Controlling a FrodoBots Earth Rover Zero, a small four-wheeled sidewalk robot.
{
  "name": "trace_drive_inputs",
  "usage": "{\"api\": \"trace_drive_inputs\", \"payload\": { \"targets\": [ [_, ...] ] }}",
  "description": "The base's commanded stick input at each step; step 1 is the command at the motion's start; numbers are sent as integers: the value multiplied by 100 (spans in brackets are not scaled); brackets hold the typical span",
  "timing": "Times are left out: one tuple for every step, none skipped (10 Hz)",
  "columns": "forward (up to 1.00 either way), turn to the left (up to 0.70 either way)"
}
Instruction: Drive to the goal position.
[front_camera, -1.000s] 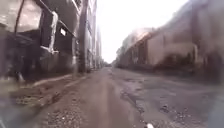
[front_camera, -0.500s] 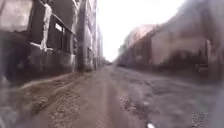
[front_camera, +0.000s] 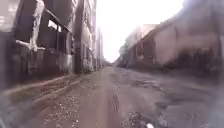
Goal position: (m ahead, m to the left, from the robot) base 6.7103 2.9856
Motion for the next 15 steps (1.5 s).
{"api": "trace_drive_inputs", "payload": {
  "targets": [
    [100, 1],
    [100, 1],
    [100, 1],
    [100, 17],
    [100, 40],
    [100, 18],
    [100, 1],
    [100, 1],
    [100, 1],
    [100, 1],
    [100, 1],
    [100, 1],
    [100, 1],
    [100, 1],
    [100, 1]
  ]
}}
